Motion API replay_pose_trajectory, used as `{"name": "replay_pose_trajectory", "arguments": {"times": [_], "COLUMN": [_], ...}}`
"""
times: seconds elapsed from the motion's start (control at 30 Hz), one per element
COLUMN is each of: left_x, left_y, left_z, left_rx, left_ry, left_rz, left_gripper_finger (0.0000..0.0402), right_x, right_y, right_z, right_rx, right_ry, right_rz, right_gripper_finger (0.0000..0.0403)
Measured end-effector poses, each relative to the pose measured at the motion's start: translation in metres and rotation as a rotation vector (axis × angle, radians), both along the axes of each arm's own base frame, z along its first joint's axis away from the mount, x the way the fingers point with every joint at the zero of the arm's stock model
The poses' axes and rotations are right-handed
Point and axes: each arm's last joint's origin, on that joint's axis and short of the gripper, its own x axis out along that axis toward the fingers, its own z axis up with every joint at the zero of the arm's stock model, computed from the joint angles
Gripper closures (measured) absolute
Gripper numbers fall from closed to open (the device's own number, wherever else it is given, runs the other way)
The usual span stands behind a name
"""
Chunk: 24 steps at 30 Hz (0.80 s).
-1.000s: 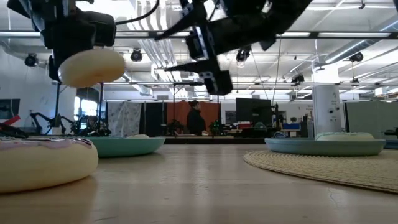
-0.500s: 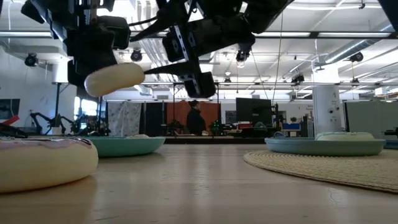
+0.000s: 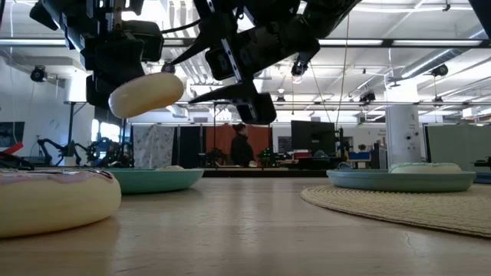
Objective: Pick & Place donuts
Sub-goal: Put the large pink donut on the gray plate
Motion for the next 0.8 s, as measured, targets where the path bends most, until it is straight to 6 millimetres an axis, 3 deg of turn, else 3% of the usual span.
{"name": "replay_pose_trajectory", "arguments": {"times": [0.57,0.8], "left_x": [0.028,0.030], "left_y": [-0.005,-0.005], "left_z": [-0.001,0.007], "left_rx": [0.029,0.049], "left_ry": [-0.042,-0.070], "left_rz": [-0.054,-0.070], "left_gripper_finger": [0.0401,0.0379], "right_x": [0.000,-0.001], "right_y": [0.000,0.001], "right_z": [0.001,-0.001], "right_rx": [0.020,0.020], "right_ry": [-0.001,0.011], "right_rz": [-0.014,-0.008], "right_gripper_finger": [0.0193,0.0271]}}
